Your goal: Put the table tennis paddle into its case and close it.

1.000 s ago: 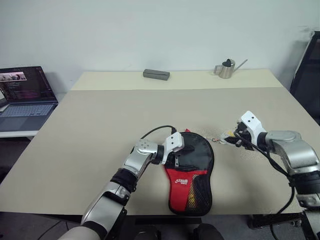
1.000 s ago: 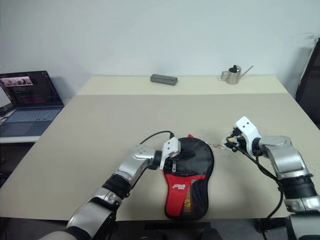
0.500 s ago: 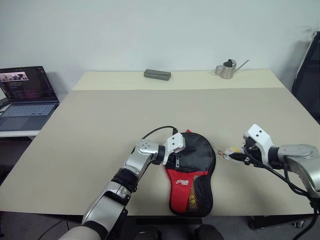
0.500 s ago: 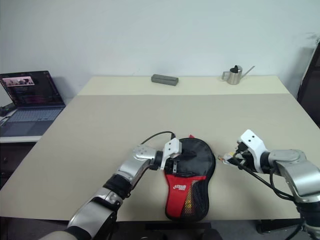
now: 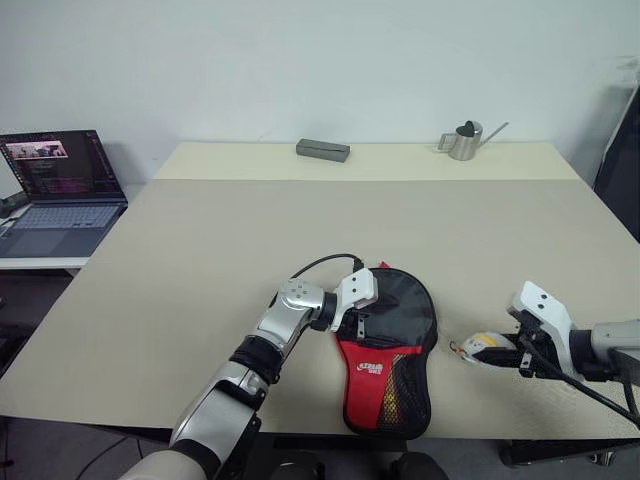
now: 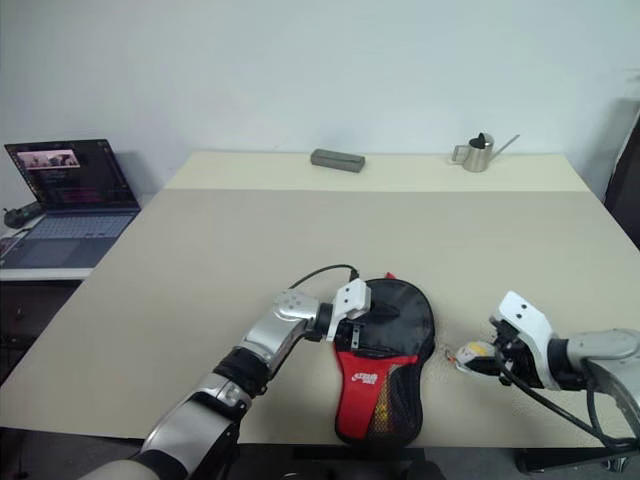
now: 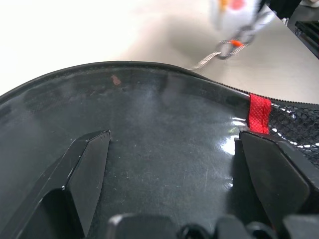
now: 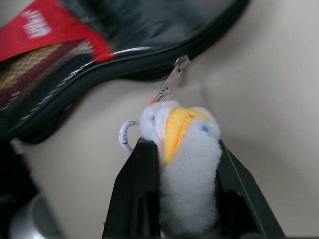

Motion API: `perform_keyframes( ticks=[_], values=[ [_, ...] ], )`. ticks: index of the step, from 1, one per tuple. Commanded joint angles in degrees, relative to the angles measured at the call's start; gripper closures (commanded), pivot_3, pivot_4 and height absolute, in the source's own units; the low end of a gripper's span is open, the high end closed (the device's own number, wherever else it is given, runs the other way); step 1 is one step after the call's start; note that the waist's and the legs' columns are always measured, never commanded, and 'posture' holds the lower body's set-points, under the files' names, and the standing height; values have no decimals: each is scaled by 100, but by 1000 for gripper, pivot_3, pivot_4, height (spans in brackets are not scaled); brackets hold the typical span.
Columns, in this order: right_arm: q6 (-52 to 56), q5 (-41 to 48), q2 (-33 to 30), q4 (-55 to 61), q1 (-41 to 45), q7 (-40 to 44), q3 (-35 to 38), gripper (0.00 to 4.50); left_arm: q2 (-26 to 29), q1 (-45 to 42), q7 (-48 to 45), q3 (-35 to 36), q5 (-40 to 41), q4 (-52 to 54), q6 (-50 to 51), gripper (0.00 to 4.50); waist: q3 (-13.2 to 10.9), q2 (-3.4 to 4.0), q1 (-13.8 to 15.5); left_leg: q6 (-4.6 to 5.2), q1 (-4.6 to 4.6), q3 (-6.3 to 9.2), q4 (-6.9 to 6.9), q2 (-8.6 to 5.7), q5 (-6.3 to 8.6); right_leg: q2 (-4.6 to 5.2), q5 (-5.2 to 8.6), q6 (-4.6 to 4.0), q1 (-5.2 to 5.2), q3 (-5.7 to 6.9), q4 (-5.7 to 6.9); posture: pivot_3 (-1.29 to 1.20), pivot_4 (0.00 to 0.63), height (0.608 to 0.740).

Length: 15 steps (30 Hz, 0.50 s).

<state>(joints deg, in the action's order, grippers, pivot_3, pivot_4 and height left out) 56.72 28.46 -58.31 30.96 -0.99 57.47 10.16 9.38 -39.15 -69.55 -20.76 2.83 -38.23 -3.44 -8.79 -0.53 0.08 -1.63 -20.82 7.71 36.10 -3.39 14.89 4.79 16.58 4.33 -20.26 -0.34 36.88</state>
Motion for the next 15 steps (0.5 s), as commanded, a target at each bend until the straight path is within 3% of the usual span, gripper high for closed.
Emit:
perform_keyframes(
  ticks=[1,15],
  values=[
    [-220,194,-210,391,-274,247,121,3820,109,392,-92,-465,-515,-606,175,0,3,-6,0,1,0,0,0,0,1,0,2,3,1,3,-1,0,150,740],
    [-1232,198,-835,1192,-1630,761,-62,3827,97,429,-132,-472,-500,-493,247,0,7,-12,59,12,-4,0,-1,-14,18,17,16,25,6,7,-12,0,150,740]
  ],
)
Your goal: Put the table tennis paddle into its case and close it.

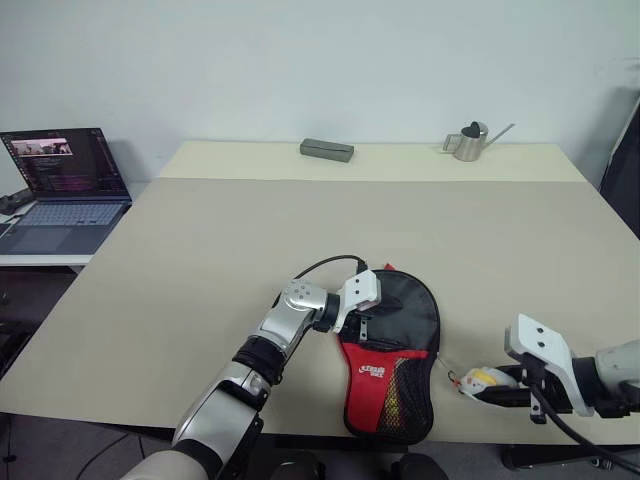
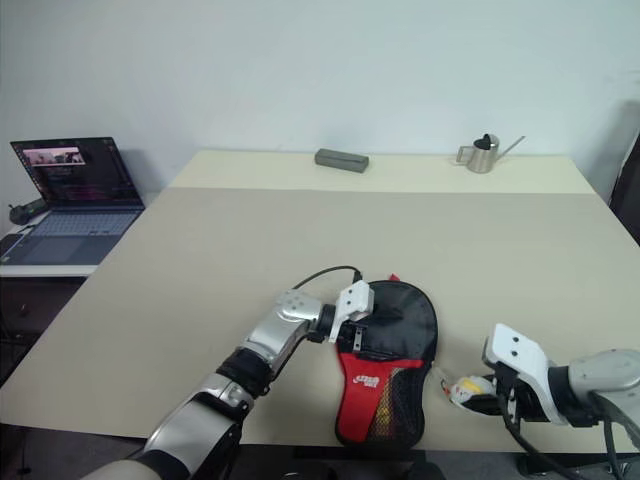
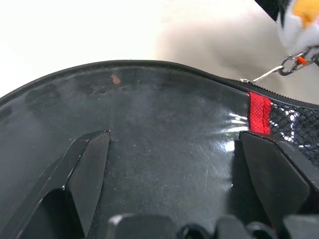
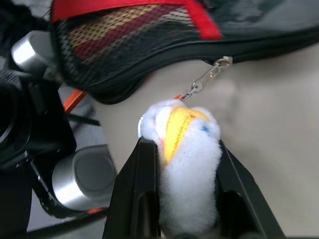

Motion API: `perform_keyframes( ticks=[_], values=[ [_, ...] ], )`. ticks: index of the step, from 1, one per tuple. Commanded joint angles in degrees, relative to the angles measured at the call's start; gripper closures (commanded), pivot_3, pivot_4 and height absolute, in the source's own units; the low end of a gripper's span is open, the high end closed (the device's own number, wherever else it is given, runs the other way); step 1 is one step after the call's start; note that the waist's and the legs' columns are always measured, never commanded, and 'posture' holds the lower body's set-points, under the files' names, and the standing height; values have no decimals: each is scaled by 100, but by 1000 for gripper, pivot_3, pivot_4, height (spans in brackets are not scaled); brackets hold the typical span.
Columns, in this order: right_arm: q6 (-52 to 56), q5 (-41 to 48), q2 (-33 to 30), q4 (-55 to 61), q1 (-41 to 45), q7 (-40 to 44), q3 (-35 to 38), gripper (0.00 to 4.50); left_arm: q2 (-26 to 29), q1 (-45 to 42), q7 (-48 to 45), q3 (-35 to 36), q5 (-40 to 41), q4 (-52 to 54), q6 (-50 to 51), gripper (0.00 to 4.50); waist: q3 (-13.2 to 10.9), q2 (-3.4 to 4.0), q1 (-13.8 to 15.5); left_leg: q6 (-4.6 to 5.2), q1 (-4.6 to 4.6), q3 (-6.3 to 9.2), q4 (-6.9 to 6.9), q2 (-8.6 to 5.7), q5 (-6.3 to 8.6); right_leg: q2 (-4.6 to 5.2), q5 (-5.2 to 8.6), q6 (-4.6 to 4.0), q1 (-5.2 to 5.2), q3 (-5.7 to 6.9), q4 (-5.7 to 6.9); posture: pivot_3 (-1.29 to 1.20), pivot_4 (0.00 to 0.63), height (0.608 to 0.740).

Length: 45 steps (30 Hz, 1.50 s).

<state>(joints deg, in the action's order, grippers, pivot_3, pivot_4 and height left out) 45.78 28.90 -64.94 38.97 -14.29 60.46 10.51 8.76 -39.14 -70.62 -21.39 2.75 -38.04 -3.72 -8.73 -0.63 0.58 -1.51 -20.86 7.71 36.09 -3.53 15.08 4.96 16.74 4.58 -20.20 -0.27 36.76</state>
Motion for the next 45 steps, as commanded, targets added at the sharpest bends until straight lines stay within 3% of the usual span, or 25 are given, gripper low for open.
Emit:
perform_keyframes(
  ticks=[1,11,28,45],
  values=[
    [-174,185,-182,430,-345,461,-110,3828,157,433,-25,-415,-487,-499,283,0,2,-3,25,0,-1,0,0,0,1,0,1,2,0,1,-2,0,150,740],
    [-212,468,-190,672,-276,444,-421,3828,127,434,7,-449,-459,-477,319,0,4,-9,67,0,0,1,0,1,12,0,10,10,0,0,-4,0,150,740],
    [-306,911,-389,1867,-985,696,-500,3828,118,440,74,-448,-458,-454,343,0,15,-28,72,0,2,1,2,3,13,0,10,10,2,-1,-3,0,150,740],
    [-319,1886,-607,2103,-256,6,-889,3829,55,377,188,-422,-465,-538,330,0,19,-35,71,0,2,2,2,4,13,0,11,10,2,0,-3,0,150,740]
  ],
)
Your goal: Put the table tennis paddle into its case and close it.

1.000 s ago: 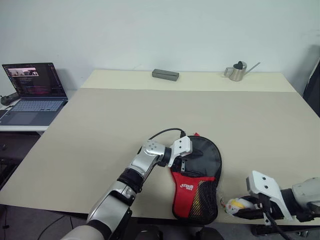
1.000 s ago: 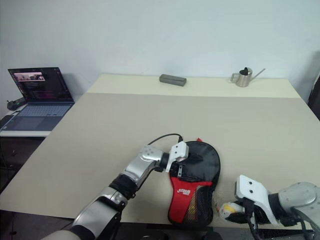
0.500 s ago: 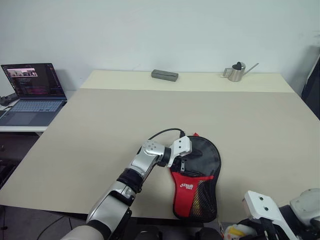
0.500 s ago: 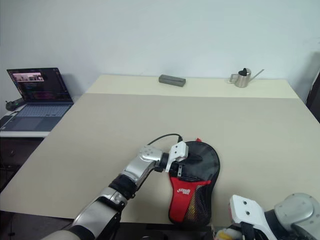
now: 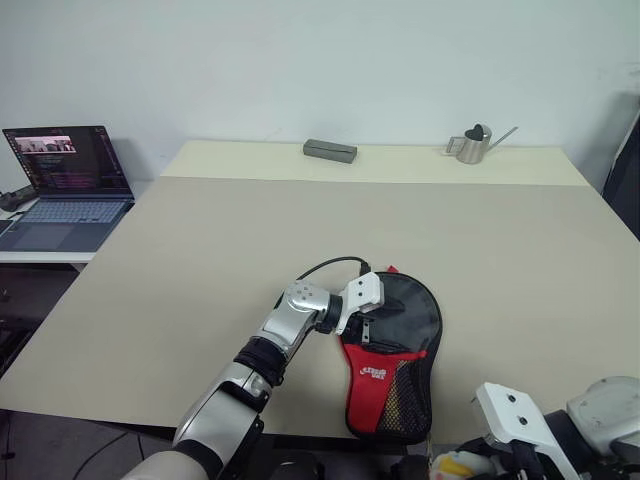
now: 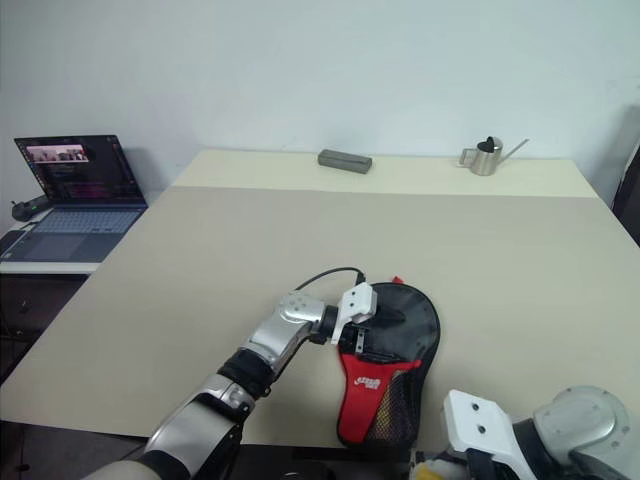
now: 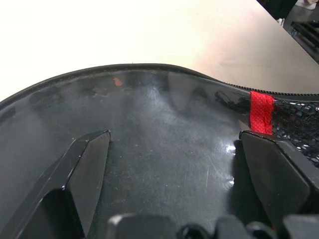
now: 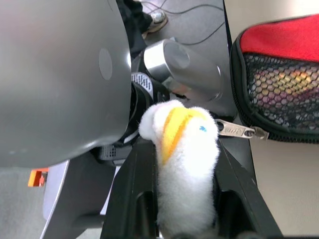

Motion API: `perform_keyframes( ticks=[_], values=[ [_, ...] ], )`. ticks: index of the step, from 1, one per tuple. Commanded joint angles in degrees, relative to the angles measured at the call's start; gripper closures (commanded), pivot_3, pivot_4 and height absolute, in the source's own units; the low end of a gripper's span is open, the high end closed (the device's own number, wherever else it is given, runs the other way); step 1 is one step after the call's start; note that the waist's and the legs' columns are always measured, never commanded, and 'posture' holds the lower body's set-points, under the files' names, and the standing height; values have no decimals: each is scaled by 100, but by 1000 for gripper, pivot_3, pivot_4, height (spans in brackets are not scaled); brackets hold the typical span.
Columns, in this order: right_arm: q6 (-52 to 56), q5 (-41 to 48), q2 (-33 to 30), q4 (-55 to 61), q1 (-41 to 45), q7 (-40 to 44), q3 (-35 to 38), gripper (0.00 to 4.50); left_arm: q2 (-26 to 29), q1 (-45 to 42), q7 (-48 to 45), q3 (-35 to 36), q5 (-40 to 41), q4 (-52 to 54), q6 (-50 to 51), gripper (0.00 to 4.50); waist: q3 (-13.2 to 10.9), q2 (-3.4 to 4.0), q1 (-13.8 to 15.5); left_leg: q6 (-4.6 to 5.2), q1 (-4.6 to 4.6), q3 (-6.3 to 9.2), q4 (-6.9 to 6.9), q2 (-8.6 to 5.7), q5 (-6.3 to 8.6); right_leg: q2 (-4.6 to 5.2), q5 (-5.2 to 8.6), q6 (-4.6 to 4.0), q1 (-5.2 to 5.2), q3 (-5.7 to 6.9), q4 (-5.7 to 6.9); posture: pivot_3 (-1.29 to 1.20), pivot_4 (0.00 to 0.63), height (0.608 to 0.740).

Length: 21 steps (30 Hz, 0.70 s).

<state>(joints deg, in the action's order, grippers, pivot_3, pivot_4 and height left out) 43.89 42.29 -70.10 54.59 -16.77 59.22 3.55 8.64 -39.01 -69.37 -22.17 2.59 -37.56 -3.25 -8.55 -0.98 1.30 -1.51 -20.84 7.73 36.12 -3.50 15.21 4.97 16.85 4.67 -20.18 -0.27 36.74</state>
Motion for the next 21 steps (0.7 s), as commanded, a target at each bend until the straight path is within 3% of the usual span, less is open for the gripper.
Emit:
perform_keyframes(
  ticks=[1,5,13,21],
  values=[
    [-146,566,-107,541,2,99,-215,3829,67,363,63,-343,-448,-584,286,0,0,0,0,0,0,0,0,0,0,0,0,0,0,0,0,0,150,740],
    [-170,654,-201,541,25,-73,-295,3829,62,373,72,-343,-446,-567,298,0,0,0,0,0,0,1,0,0,0,0,0,0,0,1,-1,0,150,740],
    [56,1102,-366,528,40,-204,208,1119,49,357,88,-343,-453,-604,273,0,1,-7,2,0,0,-1,1,1,0,1,0,0,0,-1,-1,0,150,740],
    [188,1262,-304,-119,441,-93,640,1119,29,319,111,-357,-462,-684,223,0,7,-15,1,0,2,-3,2,2,0,1,0,0,2,-2,-1,0,150,740]
  ],
)
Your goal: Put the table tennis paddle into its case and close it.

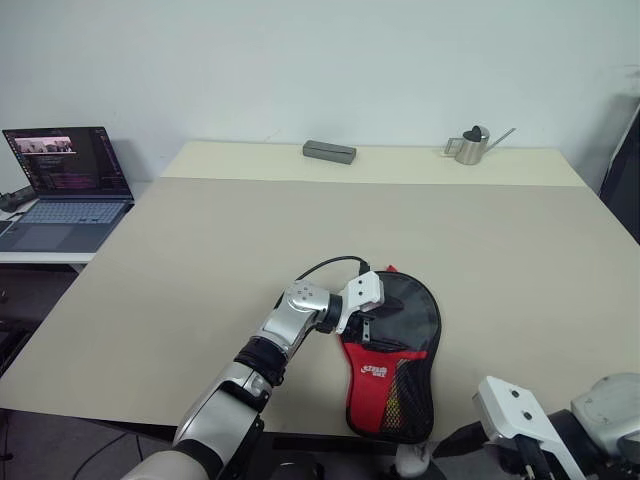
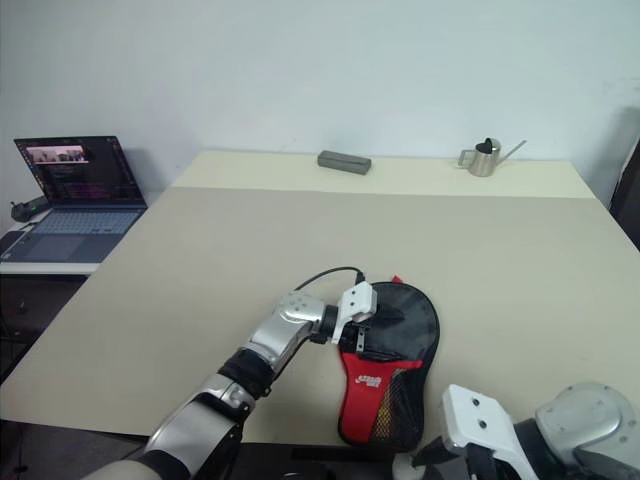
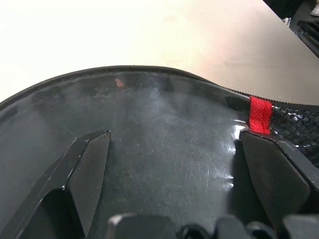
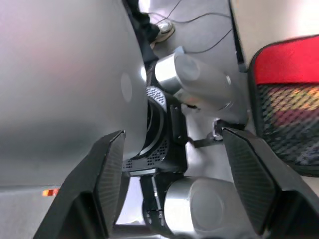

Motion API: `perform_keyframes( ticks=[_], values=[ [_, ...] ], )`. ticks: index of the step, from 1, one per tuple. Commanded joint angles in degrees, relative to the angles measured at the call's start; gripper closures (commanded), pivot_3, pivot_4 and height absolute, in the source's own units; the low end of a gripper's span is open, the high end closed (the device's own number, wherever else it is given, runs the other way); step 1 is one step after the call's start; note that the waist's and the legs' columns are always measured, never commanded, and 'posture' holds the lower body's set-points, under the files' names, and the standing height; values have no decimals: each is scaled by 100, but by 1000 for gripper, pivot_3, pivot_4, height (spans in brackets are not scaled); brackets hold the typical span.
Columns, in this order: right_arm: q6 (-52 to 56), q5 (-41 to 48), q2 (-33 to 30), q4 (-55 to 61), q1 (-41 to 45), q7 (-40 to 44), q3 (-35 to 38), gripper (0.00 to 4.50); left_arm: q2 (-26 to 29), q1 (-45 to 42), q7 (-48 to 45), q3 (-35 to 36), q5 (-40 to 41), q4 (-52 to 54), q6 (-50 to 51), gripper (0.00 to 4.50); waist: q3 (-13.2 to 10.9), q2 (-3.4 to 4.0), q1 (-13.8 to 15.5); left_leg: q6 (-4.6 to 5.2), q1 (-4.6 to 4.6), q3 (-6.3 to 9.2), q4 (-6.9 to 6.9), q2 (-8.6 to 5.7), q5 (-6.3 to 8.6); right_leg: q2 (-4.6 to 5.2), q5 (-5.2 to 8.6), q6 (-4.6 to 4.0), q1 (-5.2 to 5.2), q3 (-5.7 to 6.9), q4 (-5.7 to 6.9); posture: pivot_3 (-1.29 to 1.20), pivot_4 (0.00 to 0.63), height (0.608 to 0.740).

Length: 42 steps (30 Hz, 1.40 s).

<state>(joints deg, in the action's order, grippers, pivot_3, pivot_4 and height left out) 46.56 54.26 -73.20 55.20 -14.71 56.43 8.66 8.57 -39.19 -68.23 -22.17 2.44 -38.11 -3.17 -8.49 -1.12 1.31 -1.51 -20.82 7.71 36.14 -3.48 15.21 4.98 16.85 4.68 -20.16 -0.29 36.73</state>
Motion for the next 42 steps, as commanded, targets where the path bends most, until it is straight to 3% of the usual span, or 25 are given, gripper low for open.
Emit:
perform_keyframes(
  ticks=[1,8,14,19,23,33,42],
  values=[
    [-99,22,55,-332,347,181,141,1119,29,332,3,-358,-447,-633,210,0,2,-3,0,0,0,-1,0,-1,0,0,0,0,0,0,0,0,150,740],
    [-296,-376,955,-1504,1623,-396,-68,1119,5,312,-53,-321,-371,-460,197,0,3,-6,-1,0,1,0,2,-2,0,1,0,0,1,-2,1,0,150,740],
    [-583,-833,1585,-1968,2055,-518,-215,1119,393,350,-298,13,11,647,518,0,-12,0,-23,0,-13,1,-6,-2,0,-1,-1,-3,-21,-5,5,0,150,740],
    [-838,-1177,2153,-2731,2498,-574,-397,1119,1111,635,-740,457,773,2247,1307,0,-80,-18,-198,-4,-33,-9,-10,7,-1,-12,-16,-39,-63,-27,21,0,150,740],
    [-992,-1381,2422,-3351,2813,-410,-438,1119,1479,767,-684,696,1059,2928,1704,0,-101,-1,-172,-16,-102,-7,13,1,-11,-10,-29,-56,-131,-25,35,0,150,740],
    [-2058,-2158,2887,-5389,3967,470,-658,1119,2492,1938,662,2443,1751,4677,2665,0,-169,2,-178,-19,-110,-13,23,1,-12,-8,-31,-60,-137,-31,36,0,150,740],
    [-2892,-2891,2768,-7594,4996,1414,-688,1119,2870,2604,1261,2939,2022,5714,3063,0,-185,3,-148,-26,-117,-20,25,-1,-16,-5,-33,-63,-146,-34,35,0,150,740]
  ],
)
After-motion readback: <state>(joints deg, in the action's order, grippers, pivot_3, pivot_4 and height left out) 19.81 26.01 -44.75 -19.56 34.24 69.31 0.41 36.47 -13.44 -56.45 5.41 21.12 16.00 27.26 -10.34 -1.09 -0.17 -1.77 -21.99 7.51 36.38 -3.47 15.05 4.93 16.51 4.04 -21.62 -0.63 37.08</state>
